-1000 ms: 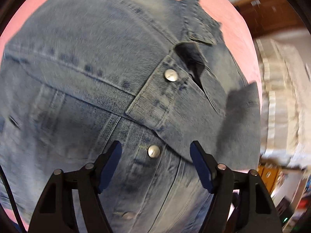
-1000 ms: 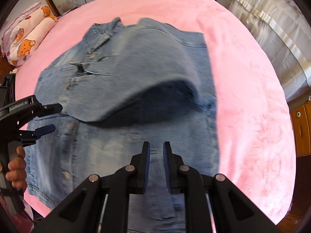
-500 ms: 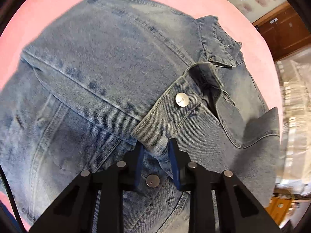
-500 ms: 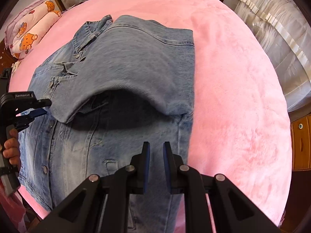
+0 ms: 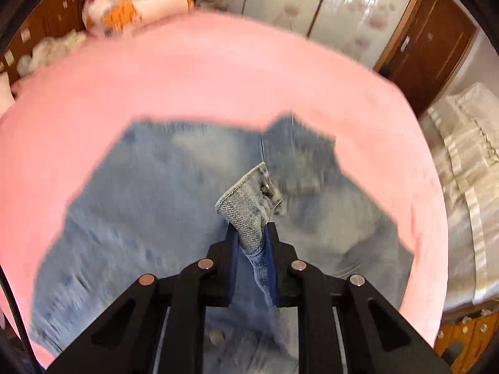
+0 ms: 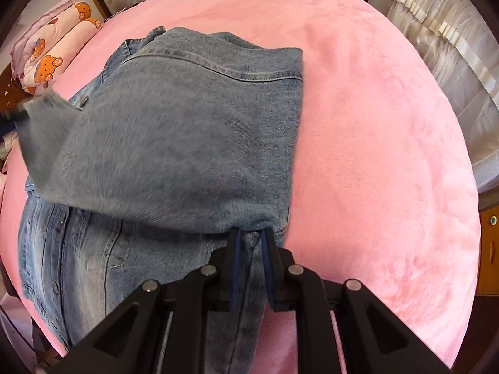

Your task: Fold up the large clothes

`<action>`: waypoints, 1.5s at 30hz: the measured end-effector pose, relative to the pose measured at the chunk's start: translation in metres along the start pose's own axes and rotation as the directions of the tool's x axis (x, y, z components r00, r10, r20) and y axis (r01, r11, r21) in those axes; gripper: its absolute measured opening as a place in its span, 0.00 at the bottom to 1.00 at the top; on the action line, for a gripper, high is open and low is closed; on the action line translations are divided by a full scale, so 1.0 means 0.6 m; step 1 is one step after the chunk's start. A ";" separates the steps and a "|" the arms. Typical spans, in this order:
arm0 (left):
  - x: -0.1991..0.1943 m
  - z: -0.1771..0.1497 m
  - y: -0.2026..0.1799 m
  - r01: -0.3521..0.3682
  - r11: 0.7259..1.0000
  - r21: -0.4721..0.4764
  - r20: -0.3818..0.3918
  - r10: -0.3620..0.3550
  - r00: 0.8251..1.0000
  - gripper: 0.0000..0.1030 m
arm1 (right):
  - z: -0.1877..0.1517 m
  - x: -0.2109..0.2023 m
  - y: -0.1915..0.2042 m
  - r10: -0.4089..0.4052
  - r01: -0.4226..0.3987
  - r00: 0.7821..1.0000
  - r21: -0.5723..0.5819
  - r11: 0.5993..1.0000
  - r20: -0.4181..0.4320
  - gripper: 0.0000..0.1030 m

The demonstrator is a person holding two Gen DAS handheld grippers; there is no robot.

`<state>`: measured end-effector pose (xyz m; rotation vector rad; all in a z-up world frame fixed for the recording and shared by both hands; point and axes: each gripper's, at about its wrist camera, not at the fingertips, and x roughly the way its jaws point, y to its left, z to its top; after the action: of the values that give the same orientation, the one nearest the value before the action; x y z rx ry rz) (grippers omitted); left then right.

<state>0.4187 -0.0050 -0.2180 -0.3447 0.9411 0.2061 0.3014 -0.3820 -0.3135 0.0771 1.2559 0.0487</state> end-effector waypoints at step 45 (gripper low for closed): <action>0.099 -0.149 -0.044 0.265 0.922 0.284 -0.462 -0.110 0.880 0.08 | 0.078 0.052 0.197 0.414 -0.409 0.910 0.105 0.907 -0.033 0.00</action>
<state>0.3941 -0.0616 -0.3099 -0.1606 1.3585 -0.2299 0.3563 -0.2633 -0.3186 0.4278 1.2784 0.3593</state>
